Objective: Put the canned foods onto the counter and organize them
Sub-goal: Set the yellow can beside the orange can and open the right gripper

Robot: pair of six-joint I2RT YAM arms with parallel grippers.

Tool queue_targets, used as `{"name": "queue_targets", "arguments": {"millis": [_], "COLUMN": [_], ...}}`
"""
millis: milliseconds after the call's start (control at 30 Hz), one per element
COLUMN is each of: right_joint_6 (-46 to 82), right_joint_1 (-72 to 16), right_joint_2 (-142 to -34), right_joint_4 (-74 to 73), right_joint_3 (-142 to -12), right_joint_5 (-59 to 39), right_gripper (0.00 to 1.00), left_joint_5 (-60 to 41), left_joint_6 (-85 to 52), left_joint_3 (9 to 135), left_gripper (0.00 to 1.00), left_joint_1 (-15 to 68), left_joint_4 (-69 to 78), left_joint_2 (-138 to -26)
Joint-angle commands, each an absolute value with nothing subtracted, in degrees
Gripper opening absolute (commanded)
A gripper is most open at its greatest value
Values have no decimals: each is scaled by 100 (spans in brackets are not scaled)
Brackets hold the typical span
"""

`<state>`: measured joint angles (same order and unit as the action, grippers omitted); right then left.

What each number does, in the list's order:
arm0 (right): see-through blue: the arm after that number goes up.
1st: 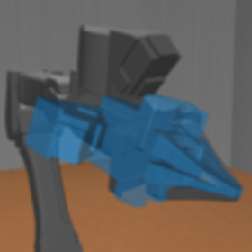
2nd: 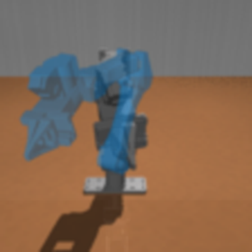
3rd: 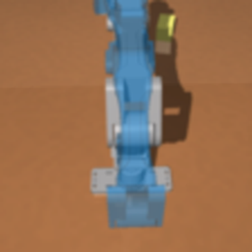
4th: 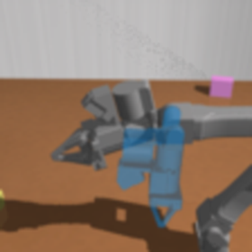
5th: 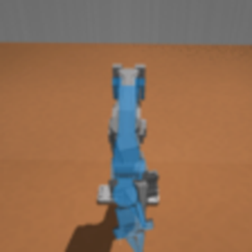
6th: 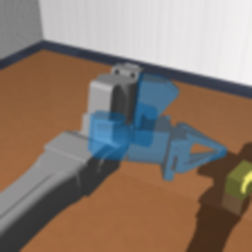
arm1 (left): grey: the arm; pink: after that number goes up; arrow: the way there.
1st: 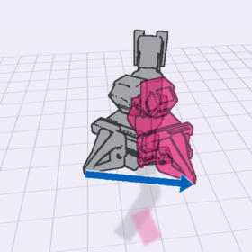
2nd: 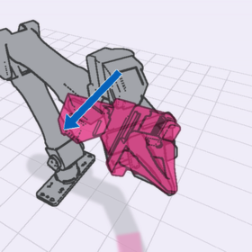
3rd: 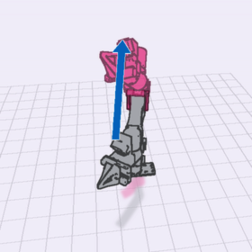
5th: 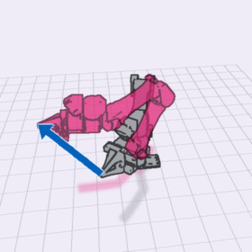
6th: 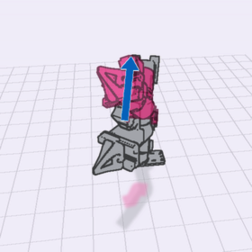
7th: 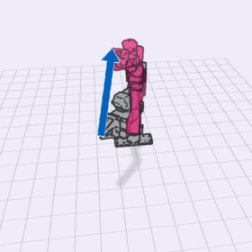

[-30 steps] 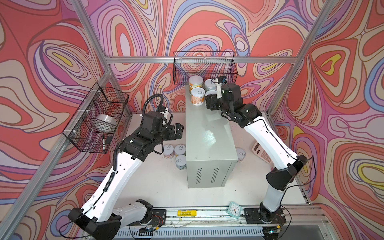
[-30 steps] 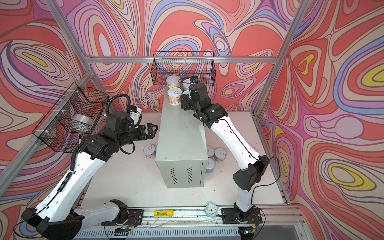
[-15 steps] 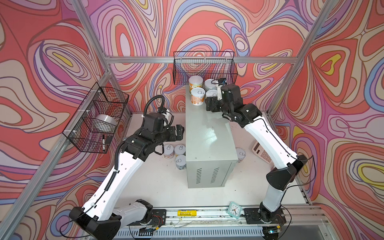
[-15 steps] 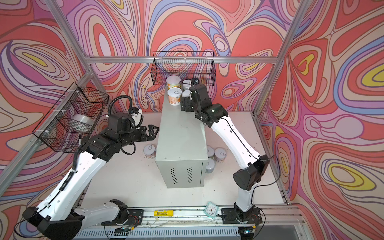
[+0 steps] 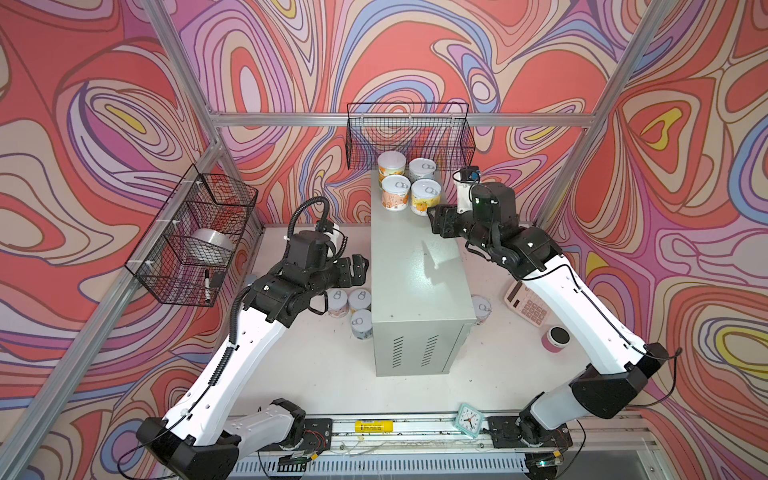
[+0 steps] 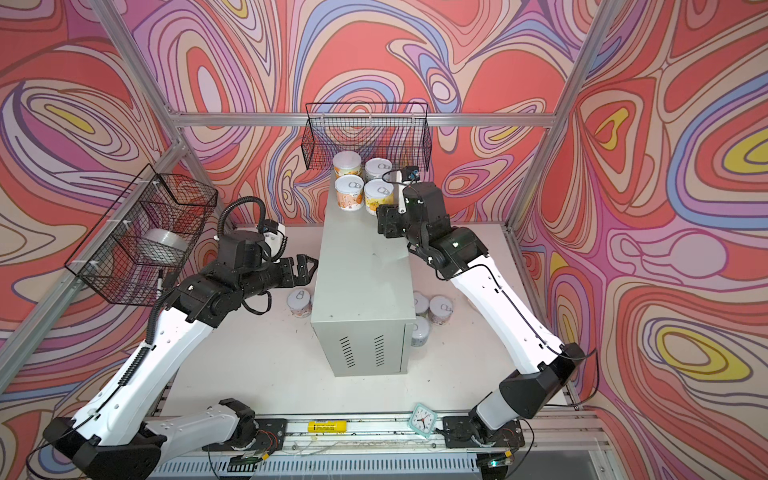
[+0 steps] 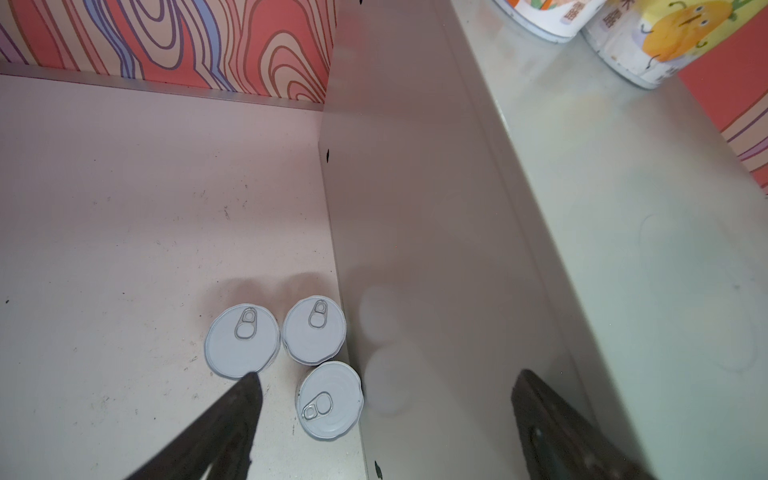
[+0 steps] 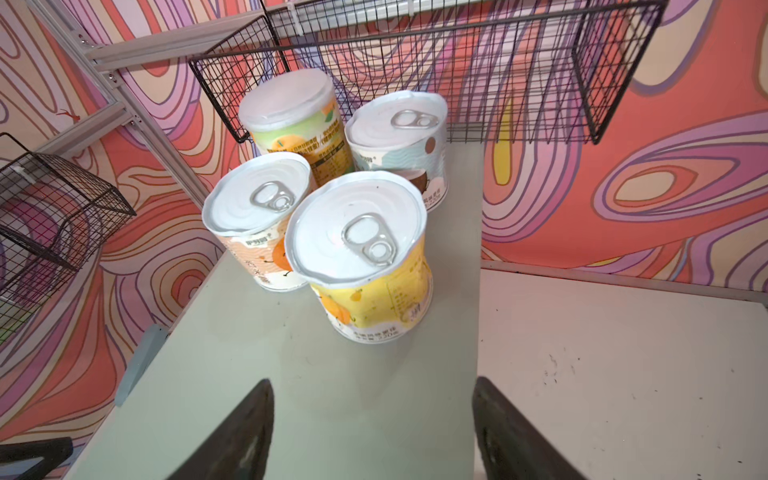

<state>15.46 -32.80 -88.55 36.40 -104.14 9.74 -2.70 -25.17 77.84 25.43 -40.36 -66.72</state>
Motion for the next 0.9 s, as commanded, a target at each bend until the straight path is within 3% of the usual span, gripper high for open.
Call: {"name": "queue_targets", "arguments": {"millis": [0,867], "right_joint_6": [1709,1630], "right_joint_1": [-3261,-3131], "right_joint_2": [-8887,-10116], "right_joint_4": [3283,3537], "right_joint_3": [-10213,-11581], "right_joint_5": [728,1126], "right_gripper": [73,68], "left_joint_5": [-334,-314], "left_joint_6": [-2593,-2325], "left_joint_3": [7678,7910], "left_gripper": [94,93], "left_joint_1": [2496,2503], "left_joint_4": [-3835,-3933], "left_joint_2": [-6602,-6987]}}
